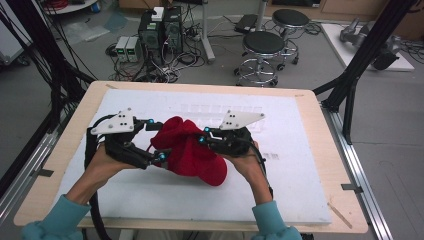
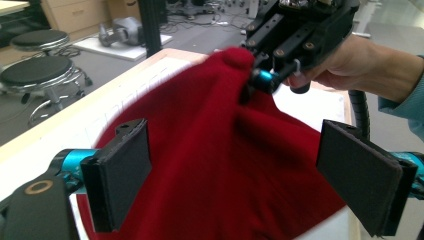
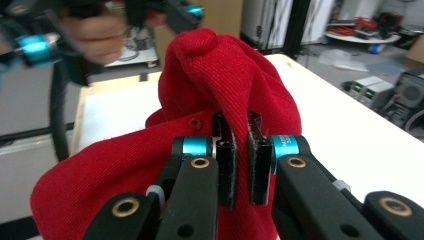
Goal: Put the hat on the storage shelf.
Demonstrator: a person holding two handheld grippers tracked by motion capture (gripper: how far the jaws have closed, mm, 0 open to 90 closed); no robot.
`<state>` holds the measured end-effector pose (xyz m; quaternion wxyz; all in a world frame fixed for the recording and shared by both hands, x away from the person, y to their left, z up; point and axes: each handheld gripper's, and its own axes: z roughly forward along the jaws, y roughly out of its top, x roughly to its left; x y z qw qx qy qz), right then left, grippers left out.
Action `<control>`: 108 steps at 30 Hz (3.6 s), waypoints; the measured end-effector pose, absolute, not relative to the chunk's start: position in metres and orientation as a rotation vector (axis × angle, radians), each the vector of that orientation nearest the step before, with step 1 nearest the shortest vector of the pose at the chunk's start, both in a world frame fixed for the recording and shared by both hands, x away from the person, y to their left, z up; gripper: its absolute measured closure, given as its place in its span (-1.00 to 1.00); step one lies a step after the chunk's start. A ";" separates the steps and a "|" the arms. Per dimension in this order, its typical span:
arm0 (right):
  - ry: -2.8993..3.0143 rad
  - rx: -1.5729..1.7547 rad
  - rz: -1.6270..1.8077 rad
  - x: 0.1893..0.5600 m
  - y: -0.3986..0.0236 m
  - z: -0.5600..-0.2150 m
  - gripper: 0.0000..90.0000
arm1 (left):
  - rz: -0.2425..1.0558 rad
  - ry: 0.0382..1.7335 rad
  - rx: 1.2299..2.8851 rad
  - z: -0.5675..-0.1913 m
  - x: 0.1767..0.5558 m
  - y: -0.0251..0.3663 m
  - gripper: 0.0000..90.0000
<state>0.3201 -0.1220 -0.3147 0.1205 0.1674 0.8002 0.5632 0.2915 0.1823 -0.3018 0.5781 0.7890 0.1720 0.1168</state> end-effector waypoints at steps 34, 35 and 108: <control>2.131 0.655 1.692 0.328 -0.101 -0.298 0.91 | 0.192 0.546 1.860 -0.381 0.252 0.144 -0.63; 2.128 0.663 1.694 0.328 -0.101 -0.298 0.91 | 0.190 0.545 1.858 -0.381 0.252 0.141 -0.61; 2.051 0.674 1.767 0.309 -0.103 -0.291 -0.74 | 0.374 0.720 1.773 -0.373 0.267 0.143 0.90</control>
